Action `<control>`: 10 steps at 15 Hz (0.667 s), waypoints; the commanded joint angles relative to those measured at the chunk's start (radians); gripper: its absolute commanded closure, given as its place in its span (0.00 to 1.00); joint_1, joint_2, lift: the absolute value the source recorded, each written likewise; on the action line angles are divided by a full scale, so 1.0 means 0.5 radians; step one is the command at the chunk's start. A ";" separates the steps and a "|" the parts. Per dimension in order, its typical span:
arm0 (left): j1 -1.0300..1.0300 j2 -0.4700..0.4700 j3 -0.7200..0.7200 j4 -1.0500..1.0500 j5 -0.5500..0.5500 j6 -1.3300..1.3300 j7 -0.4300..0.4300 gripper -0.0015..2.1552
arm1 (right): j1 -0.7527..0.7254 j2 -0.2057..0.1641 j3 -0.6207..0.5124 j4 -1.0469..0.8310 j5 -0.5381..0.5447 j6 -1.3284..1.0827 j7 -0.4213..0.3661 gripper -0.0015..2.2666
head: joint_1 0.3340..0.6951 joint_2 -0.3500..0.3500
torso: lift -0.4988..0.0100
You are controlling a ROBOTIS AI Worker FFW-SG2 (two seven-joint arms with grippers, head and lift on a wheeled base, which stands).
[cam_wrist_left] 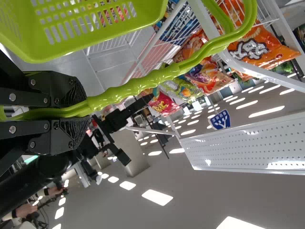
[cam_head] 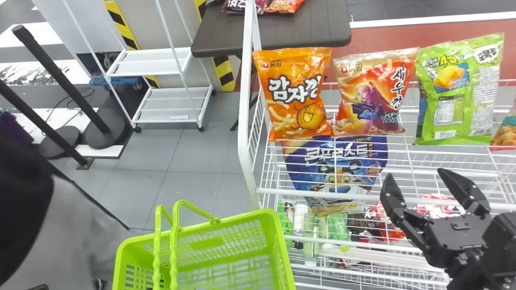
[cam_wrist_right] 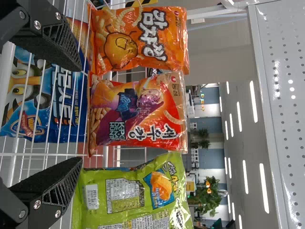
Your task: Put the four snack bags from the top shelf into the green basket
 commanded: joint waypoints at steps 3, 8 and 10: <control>0.000 -0.011 -0.007 -0.001 0.000 0.018 -0.020 1.00 | -0.004 -0.004 0.006 -0.007 -0.003 0.008 0.003 0.07 | 1.00 0.78 | 0.98; 0.000 -0.011 -0.004 0.002 0.000 0.025 -0.020 1.00 | -0.031 -0.031 0.043 -0.007 -0.009 0.057 0.003 0.07 | 1.00 0.80 | 0.98; -0.006 -0.011 -0.004 0.002 0.000 0.025 -0.020 1.00 | -0.077 -0.031 0.071 -0.001 -0.003 0.112 0.003 0.07 | 1.00 0.81 | 0.98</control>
